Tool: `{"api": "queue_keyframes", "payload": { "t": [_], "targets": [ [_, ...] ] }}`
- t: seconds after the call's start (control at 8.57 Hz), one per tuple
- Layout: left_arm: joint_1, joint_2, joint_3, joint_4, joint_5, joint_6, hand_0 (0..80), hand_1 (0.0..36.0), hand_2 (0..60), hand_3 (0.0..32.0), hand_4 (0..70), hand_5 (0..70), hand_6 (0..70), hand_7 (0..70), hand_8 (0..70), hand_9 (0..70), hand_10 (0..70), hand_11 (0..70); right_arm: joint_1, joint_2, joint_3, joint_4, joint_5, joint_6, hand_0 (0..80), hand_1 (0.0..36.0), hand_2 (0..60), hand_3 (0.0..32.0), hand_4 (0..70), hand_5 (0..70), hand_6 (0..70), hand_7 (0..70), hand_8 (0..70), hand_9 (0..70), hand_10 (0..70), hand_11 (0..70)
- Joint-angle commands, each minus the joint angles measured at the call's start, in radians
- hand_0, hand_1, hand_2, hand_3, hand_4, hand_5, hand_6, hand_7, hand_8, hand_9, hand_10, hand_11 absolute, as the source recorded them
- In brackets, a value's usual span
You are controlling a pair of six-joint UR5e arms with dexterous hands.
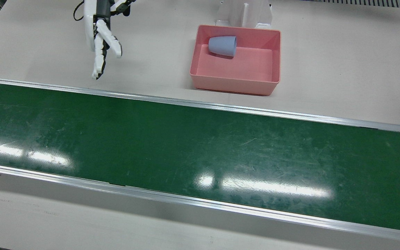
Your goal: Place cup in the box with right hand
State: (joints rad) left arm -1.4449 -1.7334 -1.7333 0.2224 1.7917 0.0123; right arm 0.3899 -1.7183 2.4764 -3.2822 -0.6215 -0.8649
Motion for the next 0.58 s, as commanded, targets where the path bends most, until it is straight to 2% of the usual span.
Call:
{"api": "queue_keyframes", "payload": {
  "t": [0.0,0.12,0.35,0.47],
  "targets": [
    [0.0,0.0,0.001,0.0,0.0,0.0,0.0,0.0,0.0,0.0,0.0,0.0,0.0,0.0,0.0,0.0,0.0,0.0,0.377,-0.015,-0.129,-0.22,-0.271,0.36,23.8,1.0,0.0,0.0,0.0,1.1,2.4,6.8,2.3,5.5,0.0,0.0],
    [0.001,0.0,0.0,0.0,0.0,0.0,0.0,0.0,0.0,0.0,0.0,0.0,0.0,0.0,0.0,0.0,0.0,0.0,0.505,-0.015,-0.176,-0.218,-0.376,0.398,23.6,1.3,0.0,0.0,0.0,1.3,2.7,8.0,2.6,6.5,0.0,0.1],
    [0.0,0.0,0.0,0.0,0.0,0.0,0.0,0.0,0.0,0.0,0.0,0.0,0.0,0.0,0.0,0.0,0.0,0.0,0.675,-0.018,-0.304,-0.199,-0.473,0.496,18.4,0.3,0.0,0.0,0.0,1.3,3.3,10.0,4.1,9.3,1.4,2.6],
    [0.0,0.0,0.0,0.0,0.0,0.0,0.0,0.0,0.0,0.0,0.0,0.0,0.0,0.0,0.0,0.0,0.0,0.0,0.757,-0.024,-0.397,-0.118,-0.535,0.53,16.4,0.0,0.0,0.0,0.0,1.3,3.5,10.5,5.0,10.6,1.7,3.0]
  ]
}}
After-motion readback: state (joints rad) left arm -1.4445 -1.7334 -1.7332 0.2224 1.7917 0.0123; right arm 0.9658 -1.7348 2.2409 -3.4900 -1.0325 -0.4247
